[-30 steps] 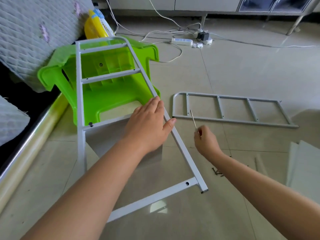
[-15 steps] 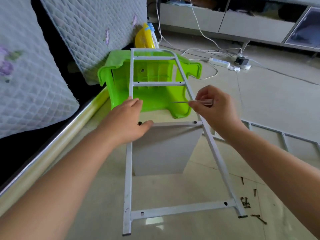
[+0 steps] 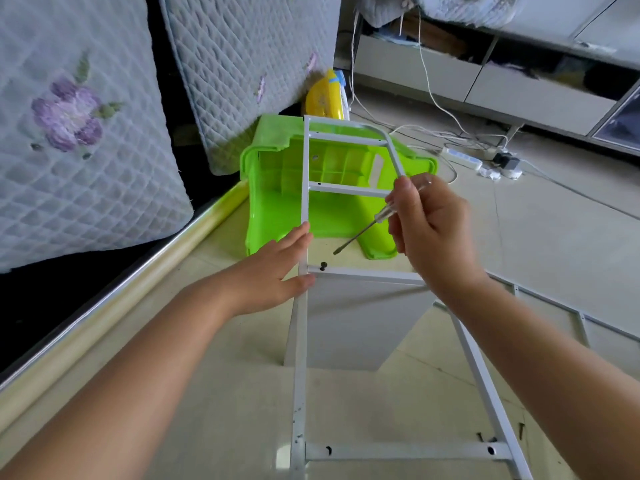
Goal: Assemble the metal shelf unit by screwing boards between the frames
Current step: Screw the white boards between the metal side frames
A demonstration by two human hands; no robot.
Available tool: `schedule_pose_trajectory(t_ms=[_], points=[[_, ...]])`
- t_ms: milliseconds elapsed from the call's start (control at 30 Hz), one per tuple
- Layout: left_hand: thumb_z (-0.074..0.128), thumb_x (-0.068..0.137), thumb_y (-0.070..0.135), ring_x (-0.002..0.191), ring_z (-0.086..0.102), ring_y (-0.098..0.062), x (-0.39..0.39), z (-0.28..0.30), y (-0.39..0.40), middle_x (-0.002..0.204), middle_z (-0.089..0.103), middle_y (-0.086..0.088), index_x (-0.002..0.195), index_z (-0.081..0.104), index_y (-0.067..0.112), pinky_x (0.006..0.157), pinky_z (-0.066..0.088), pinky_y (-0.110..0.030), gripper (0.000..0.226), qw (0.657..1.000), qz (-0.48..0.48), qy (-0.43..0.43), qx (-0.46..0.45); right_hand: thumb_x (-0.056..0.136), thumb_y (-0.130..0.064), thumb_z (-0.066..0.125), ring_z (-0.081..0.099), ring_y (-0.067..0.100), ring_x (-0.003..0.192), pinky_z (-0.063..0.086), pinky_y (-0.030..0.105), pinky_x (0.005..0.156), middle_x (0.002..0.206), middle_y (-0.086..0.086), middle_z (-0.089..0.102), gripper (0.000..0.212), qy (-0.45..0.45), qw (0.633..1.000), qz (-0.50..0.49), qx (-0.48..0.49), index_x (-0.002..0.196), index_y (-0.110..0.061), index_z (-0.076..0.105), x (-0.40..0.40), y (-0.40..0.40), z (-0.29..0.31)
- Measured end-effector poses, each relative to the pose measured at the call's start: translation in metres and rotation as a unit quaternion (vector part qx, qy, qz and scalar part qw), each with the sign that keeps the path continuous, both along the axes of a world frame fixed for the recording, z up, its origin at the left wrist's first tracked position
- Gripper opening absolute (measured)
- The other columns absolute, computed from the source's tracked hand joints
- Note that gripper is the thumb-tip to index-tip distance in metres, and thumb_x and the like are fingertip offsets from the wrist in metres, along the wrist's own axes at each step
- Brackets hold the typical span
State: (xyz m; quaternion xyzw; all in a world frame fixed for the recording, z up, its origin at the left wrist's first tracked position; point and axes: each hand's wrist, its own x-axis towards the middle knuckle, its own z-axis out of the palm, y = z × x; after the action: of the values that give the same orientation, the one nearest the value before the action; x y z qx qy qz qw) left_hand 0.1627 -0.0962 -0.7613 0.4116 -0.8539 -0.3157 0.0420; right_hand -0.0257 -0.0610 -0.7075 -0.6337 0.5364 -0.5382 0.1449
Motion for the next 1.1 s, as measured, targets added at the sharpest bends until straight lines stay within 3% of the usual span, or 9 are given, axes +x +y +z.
schedule_pose_trajectory(t_ms=[233, 433, 533, 667, 767, 800, 867, 967, 1100], points=[[0.036, 0.098, 0.034, 0.141, -0.011, 0.0, -0.001, -0.002, -0.002, 0.138, -0.021, 0.026, 0.148, -0.004, 0.019, 0.114, -0.006, -0.021, 0.066, 1.0, 0.003, -0.003, -0.005, 0.082, -0.044, 0.038, 0.05, 0.0, 0.041, 0.032, 0.007, 0.047, 0.047, -0.022, 0.053, 0.024, 0.065, 0.997, 0.051, -0.015, 0.062, -0.033, 0.042, 0.011, -0.004, -0.002], [0.037, 0.098, 0.035, 0.141, -0.011, -0.001, -0.001, -0.003, -0.002, 0.139, -0.019, 0.028, 0.149, -0.004, 0.02, 0.116, -0.005, -0.023, 0.067, 1.0, 0.006, 0.001, -0.004, 0.086, -0.03, 0.044, 0.049, 0.0, 0.041, 0.033, 0.009, 0.045, 0.045, -0.021, 0.054, 0.025, 0.086, 0.994, 0.064, 0.001, 0.061, -0.033, 0.042, 0.013, -0.005, -0.002], [0.038, 0.098, 0.034, 0.141, -0.01, -0.001, -0.001, -0.003, -0.001, 0.148, -0.019, 0.021, 0.149, -0.002, 0.019, 0.116, -0.005, -0.022, 0.067, 1.0, 0.009, 0.003, -0.001, 0.086, -0.029, 0.044, 0.047, 0.0, 0.04, 0.033, 0.01, 0.045, 0.041, -0.017, 0.051, 0.024, 0.092, 0.994, 0.064, 0.009, 0.062, -0.033, 0.042, 0.014, -0.005, 0.0], [0.038, 0.098, 0.033, 0.141, -0.009, 0.0, -0.002, -0.001, -0.001, 0.145, -0.019, 0.024, 0.149, -0.002, 0.018, 0.114, -0.004, -0.02, 0.067, 1.0, 0.007, 0.006, -0.003, 0.085, -0.029, 0.045, 0.043, 0.002, 0.037, 0.034, 0.018, 0.045, 0.041, -0.016, 0.045, 0.024, 0.09, 0.993, 0.071, 0.027, 0.061, -0.033, 0.043, 0.014, -0.005, 0.003], [0.038, 0.098, 0.034, 0.141, -0.009, -0.001, -0.002, -0.001, -0.001, 0.15, -0.019, 0.019, 0.149, -0.003, 0.02, 0.114, -0.001, -0.021, 0.067, 1.0, 0.008, 0.001, 0.004, 0.083, -0.032, 0.047, 0.041, 0.012, 0.04, 0.036, 0.031, 0.046, 0.046, 0.002, 0.05, 0.023, 0.091, 0.992, 0.078, 0.047, 0.06, -0.033, 0.045, 0.015, -0.004, 0.008], [0.038, 0.098, 0.035, 0.141, -0.009, -0.001, -0.002, -0.001, -0.001, 0.151, -0.019, 0.019, 0.149, -0.004, 0.02, 0.116, 0.0, -0.023, 0.067, 1.0, 0.01, 0.001, 0.006, 0.082, -0.035, 0.049, 0.04, 0.015, 0.041, 0.035, 0.032, 0.046, 0.049, 0.012, 0.05, 0.023, 0.097, 0.99, 0.081, 0.058, 0.059, -0.032, 0.046, 0.016, -0.003, 0.011], [0.038, 0.098, 0.035, 0.141, -0.009, -0.001, -0.002, -0.001, -0.001, 0.15, -0.019, 0.02, 0.149, -0.004, 0.021, 0.117, 0.002, -0.025, 0.067, 1.0, 0.012, 0.007, 0.01, 0.08, -0.036, 0.055, 0.04, 0.016, 0.044, 0.034, 0.029, 0.046, 0.05, 0.013, 0.048, 0.026, 0.112, 0.987, 0.084, 0.084, 0.056, -0.029, 0.048, 0.016, -0.004, 0.019], [0.04, 0.098, 0.033, 0.141, -0.007, 0.001, -0.002, 0.0, 0.001, 0.146, -0.018, 0.025, 0.149, -0.002, 0.02, 0.115, 0.001, -0.022, 0.067, 1.0, 0.011, 0.018, 0.008, 0.083, -0.024, 0.065, 0.045, 0.008, 0.047, 0.032, 0.018, 0.045, 0.047, -0.002, 0.046, 0.031, 0.175, 0.974, 0.079, 0.124, 0.055, -0.019, 0.054, 0.013, -0.008, 0.034], [0.044, 0.096, 0.035, 0.141, -0.004, 0.002, 0.001, 0.003, -0.003, 0.139, -0.018, 0.029, 0.149, -0.002, 0.02, 0.117, 0.006, -0.026, 0.071, 1.0, 0.008, 0.008, 0.014, 0.082, -0.029, 0.065, 0.05, -0.003, 0.043, 0.04, 0.016, 0.05, 0.052, -0.005, 0.053, 0.028, 0.306, 0.929, 0.088, 0.187, 0.059, -0.019, 0.054, 0.021, -0.011, 0.056]])
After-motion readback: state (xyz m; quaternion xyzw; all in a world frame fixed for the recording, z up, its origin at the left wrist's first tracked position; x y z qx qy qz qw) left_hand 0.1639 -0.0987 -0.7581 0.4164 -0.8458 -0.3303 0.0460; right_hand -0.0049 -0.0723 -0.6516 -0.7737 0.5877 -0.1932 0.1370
